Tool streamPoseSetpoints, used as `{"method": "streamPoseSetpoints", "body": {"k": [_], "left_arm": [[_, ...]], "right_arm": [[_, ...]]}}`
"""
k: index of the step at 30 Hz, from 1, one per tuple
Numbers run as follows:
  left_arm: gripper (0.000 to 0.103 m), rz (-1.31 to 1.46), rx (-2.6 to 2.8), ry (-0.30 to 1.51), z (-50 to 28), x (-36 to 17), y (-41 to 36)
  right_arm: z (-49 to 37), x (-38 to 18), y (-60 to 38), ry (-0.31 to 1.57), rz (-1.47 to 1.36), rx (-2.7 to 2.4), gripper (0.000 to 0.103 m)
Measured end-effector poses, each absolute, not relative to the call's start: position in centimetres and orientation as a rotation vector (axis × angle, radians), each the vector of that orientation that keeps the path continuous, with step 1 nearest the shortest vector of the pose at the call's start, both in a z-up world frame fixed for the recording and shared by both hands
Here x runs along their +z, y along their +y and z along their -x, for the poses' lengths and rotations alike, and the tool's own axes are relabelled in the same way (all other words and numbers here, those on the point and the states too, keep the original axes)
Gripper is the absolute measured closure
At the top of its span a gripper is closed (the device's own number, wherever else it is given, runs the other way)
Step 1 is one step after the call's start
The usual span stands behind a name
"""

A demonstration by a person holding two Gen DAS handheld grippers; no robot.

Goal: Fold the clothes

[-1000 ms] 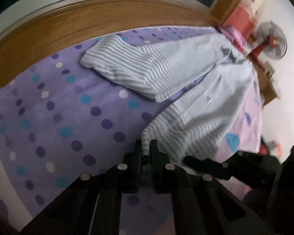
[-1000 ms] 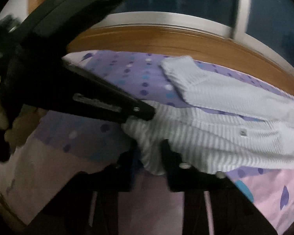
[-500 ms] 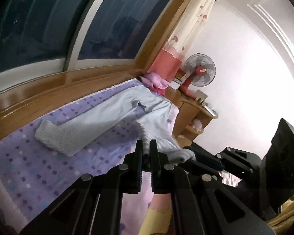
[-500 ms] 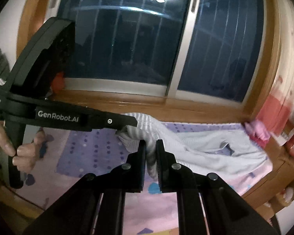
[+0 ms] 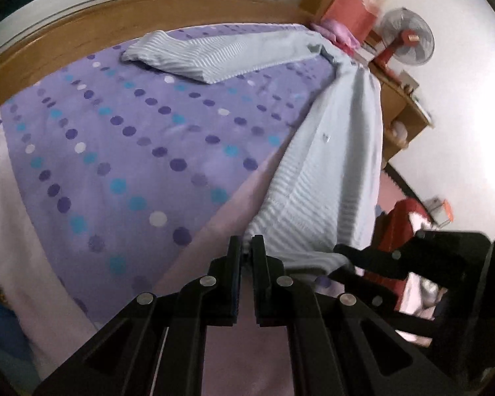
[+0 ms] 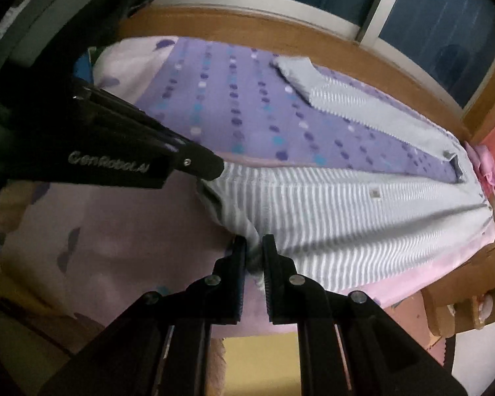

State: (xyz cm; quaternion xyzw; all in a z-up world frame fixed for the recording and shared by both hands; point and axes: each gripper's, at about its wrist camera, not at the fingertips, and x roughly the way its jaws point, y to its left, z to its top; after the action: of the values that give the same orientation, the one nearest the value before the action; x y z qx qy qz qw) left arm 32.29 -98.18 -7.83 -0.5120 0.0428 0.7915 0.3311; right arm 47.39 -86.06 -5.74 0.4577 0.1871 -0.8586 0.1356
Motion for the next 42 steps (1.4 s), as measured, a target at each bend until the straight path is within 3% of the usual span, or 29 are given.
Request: {"method": "streamPoseSetpoints", "body": {"k": [4,9,15,23,34,42], "left_arm": [[0.095,1.303,2.187,0.273,-32.8,-8.3,-99.0],[0.095,1.305,2.199,0.22,-33.1,-7.4,-101.2],[0.078,1.191,2.194,0.252,-34.0,-4.2,-98.2],[0.075,1.139,2.148,0.317,-35.0,-2.6,-90.1],[0.075,1.276,2.119,0.11,-32.4,-4.5,-79.5],[0.075,1.315,2.112,0.132,-30.5,-4.7,-76.4]], "right_arm": [[-47.4,-6.6,-85.7,0.447,-1.341,-2.526,0.086],[-48.8,-6.0,-85.2,0.405,-1.288,-2.544,0.075],[-49.1,-3.8,-80.2,0.213,-1.209,-2.689,0.064],[-48.5,-3.3,-67.8,-0.247,-1.276,-2.812,0.064],[-47.2,-3.6,-55.2,-0.352,-1.309,-2.765,0.064],[-40.2,-5.2,-47.0,-0.885,-1.247,-2.629,0.064]]}}
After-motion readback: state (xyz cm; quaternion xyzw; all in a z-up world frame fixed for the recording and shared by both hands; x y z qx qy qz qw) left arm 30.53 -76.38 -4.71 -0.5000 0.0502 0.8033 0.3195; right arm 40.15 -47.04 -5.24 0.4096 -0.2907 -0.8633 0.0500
